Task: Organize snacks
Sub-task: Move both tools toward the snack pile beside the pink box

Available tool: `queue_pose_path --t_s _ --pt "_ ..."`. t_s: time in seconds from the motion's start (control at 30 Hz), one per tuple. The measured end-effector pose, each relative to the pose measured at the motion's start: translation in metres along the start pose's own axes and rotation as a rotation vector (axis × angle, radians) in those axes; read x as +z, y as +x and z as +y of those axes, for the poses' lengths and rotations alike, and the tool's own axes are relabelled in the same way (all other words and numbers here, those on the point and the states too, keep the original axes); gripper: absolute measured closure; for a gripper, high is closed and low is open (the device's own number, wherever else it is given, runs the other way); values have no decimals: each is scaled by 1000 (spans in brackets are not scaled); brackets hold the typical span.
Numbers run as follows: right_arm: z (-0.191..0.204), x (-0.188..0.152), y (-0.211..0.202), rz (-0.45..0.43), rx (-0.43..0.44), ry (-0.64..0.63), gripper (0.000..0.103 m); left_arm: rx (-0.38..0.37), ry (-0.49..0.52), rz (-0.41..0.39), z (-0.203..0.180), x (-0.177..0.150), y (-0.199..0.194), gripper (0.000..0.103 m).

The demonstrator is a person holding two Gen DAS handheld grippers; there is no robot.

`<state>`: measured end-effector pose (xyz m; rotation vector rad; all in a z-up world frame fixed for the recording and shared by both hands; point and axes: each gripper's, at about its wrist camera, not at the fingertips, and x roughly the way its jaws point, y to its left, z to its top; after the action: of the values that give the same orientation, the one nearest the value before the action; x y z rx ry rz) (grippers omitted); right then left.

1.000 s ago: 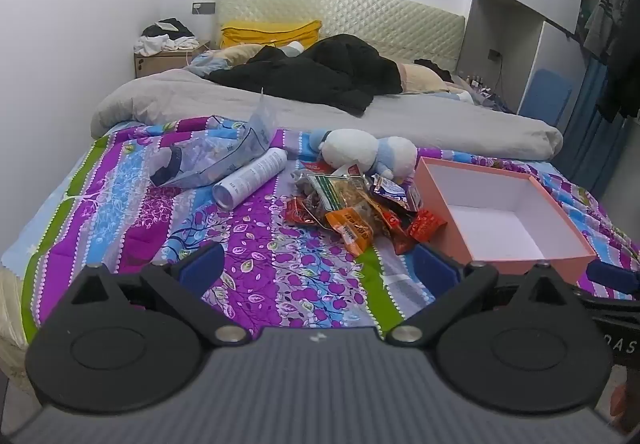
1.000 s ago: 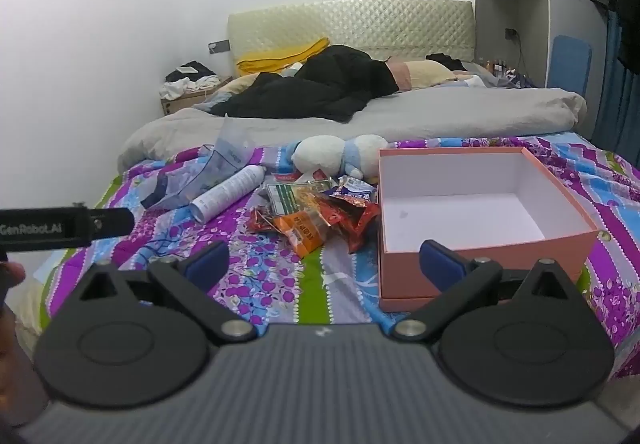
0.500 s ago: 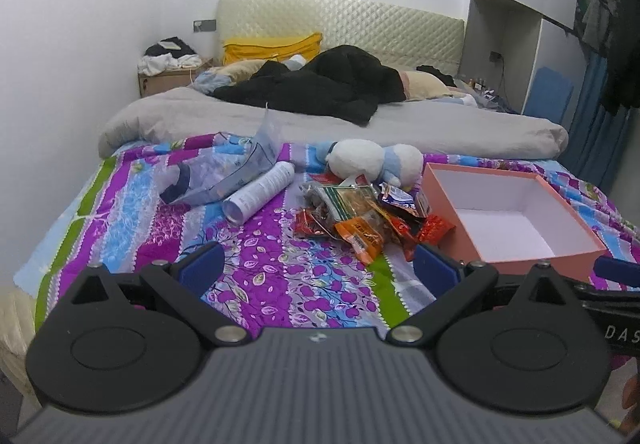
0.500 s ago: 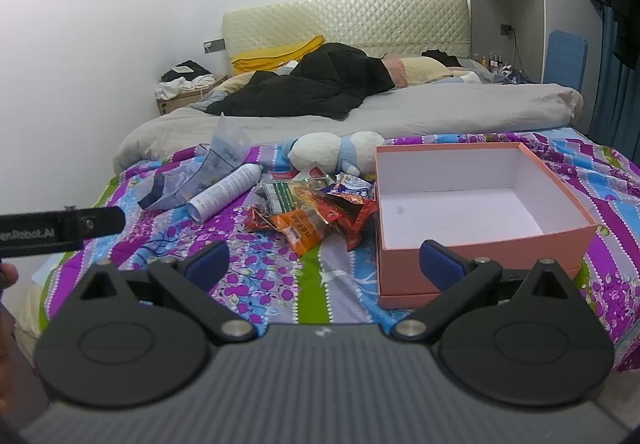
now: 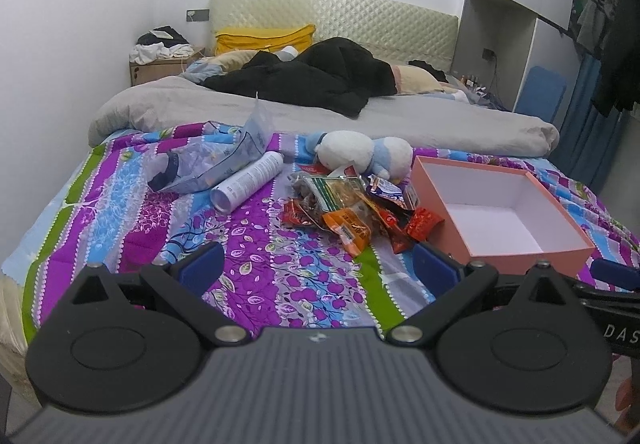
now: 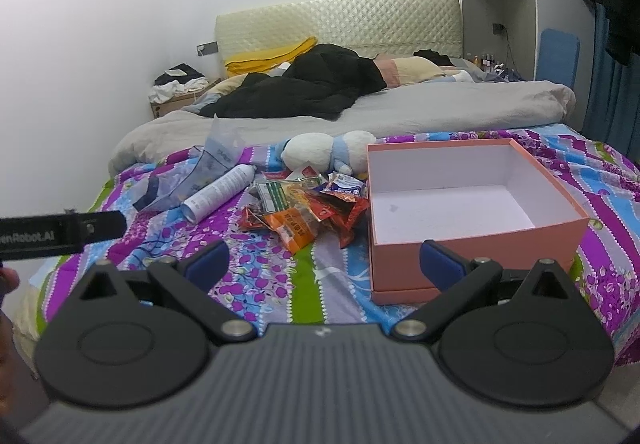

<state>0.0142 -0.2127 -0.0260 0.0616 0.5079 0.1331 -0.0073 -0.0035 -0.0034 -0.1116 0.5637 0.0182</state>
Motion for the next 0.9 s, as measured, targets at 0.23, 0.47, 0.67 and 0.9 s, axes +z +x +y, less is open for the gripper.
queue_pose_path --t_s 0.23,0.47,0.67,0.9 --pt "-1 -1 0 -5 2 -3 0 -3 -5 1 -3 -1 0 1" --pt "-1 -4 2 9 -9 3 0 -8 -9 2 -3 -3 -1 1" --pt "-2 -7 2 18 -9 3 0 -4 -12 0 0 -6 -1 1" --pt "-7 -11 0 -5 6 33 0 -7 -18 10 0 -6 1 1"
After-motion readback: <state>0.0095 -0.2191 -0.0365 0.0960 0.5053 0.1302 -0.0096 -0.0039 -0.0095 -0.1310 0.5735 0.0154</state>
